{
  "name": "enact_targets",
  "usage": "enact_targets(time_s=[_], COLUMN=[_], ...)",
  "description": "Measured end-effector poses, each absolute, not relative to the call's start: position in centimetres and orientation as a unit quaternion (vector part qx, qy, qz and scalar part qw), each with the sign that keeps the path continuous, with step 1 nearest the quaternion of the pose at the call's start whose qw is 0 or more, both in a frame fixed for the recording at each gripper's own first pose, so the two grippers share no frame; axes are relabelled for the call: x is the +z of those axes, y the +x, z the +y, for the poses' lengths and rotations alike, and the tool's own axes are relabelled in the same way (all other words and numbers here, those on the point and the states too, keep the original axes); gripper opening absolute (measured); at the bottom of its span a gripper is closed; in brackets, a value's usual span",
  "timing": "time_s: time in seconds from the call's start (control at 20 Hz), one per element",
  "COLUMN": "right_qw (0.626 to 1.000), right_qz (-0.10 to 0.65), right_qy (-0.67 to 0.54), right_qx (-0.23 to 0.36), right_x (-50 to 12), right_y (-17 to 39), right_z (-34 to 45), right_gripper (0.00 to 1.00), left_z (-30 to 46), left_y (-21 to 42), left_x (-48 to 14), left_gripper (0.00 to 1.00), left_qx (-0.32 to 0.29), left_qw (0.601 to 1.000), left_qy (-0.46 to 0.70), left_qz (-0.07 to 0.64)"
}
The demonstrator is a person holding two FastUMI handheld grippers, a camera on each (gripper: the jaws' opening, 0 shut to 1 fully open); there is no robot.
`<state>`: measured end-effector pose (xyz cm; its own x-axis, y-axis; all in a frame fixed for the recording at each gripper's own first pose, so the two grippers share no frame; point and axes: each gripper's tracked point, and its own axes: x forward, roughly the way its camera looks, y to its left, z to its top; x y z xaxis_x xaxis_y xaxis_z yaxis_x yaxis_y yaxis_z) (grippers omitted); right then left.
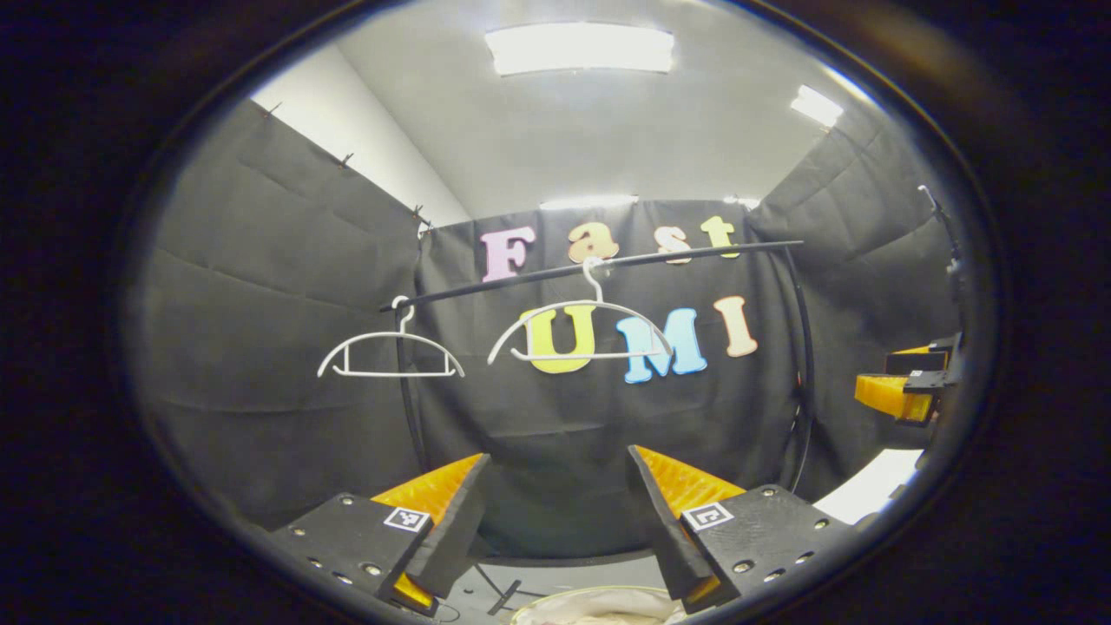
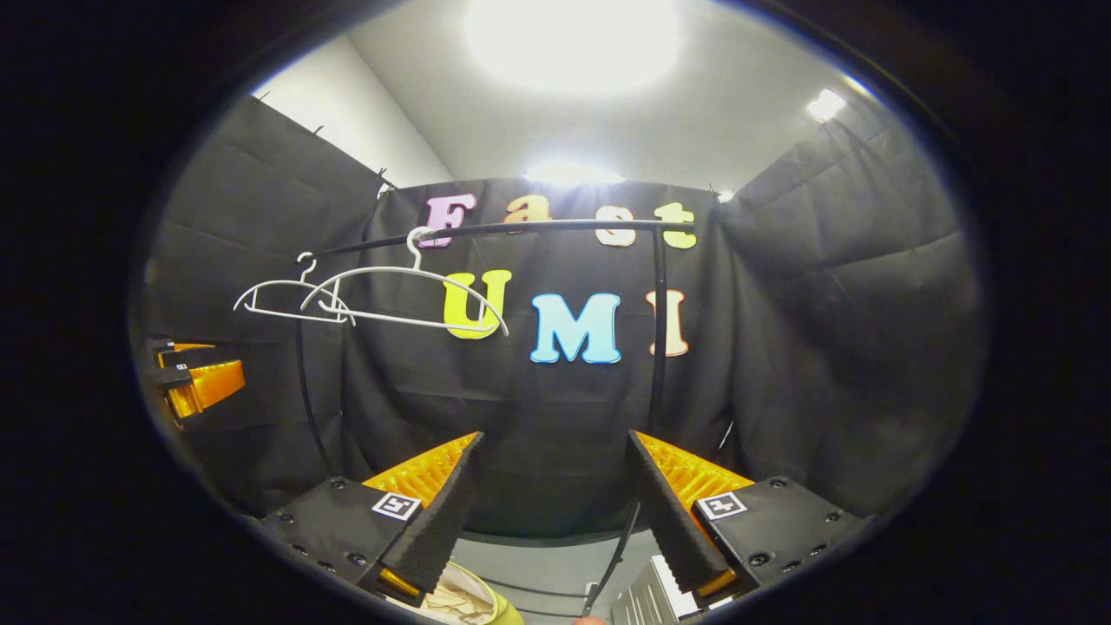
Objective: Grasp the clothes on the hanger with both hands and then place them into the laundry hamper below.
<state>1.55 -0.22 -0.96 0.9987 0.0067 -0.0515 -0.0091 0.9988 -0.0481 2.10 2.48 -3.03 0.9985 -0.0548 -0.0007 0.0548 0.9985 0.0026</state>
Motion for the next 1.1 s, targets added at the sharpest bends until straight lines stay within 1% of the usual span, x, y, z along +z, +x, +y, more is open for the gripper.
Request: enact_targets(time_s=[0.05, 0.25, 0.35, 0.55, 0.6, 0.7, 0.75, 0.8, 0.85, 0.95, 1.0, 1.1], right_qw=[0.999, 1.000, 1.000, 1.000, 1.000, 1.000, 1.000, 1.000, 1.000, 1.000, 1.000, 1.000], right_qz=[0.023, 0.013, 0.012, 0.012, 0.009, 0.003, 0.002, 0.002, 0.006, 0.011, 0.010, 0.006], right_qy=[-0.026, -0.022, -0.021, -0.008, -0.009, -0.011, -0.012, -0.013, -0.016, -0.017, -0.015, -0.013], right_qx=[0.003, 0.003, 0.000, 0.001, 0.000, 0.000, 0.001, 0.002, 0.004, 0.007, 0.006, 0.005], right_x=[-0.7, 0.0, -0.2, -0.1, 0.2, 0.5, 0.6, 0.5, 0.2, 0.0, 0.1, 0.5], right_y=[1.4, 0.8, 0.7, 0.7, 0.6, 0.7, 0.6, 0.6, 0.6, 0.5, 0.5, 0.4], right_z=[-0.2, -0.4, -0.6, -0.4, -0.4, -0.4, -0.3, -0.2, -0.2, -0.1, -0.2, -0.3], right_gripper=[0.96, 0.97, 1.00, 1.00, 0.97, 0.97, 1.00, 0.97, 0.99, 1.00, 0.97, 0.97], left_z=[2.5, 2.6, 2.4, 3.1, 3.0, 3.1, 3.2, 3.1, 3.1, 2.7, 2.5, 2.1], left_y=[1.8, 0.3, 0.0, -0.6, -0.8, -0.8, -0.8, -0.8, -0.8, -0.8, -0.9, -1.0], left_x=[-2.8, -1.7, -1.4, -1.4, -1.2, -1.2, -1.1, -1.1, -1.0, -1.0, -0.9, -0.8], left_gripper=[0.91, 0.90, 0.90, 0.90, 0.90, 0.90, 0.90, 0.90, 0.90, 0.90, 0.90, 0.90], left_qx=[-0.025, -0.010, -0.011, -0.002, -0.002, 0.000, 0.001, 0.000, 0.000, -0.004, -0.005, -0.008], left_qw=[1.000, 1.000, 1.000, 1.000, 1.000, 1.000, 1.000, 1.000, 1.000, 1.000, 1.000, 1.000], left_qy=[-0.002, -0.010, -0.007, -0.006, -0.011, -0.014, -0.013, -0.013, -0.013, -0.014, -0.013, -0.011], left_qz=[-0.002, -0.011, -0.013, -0.009, -0.010, -0.009, -0.011, -0.011, -0.012, -0.013, -0.013, -0.015])
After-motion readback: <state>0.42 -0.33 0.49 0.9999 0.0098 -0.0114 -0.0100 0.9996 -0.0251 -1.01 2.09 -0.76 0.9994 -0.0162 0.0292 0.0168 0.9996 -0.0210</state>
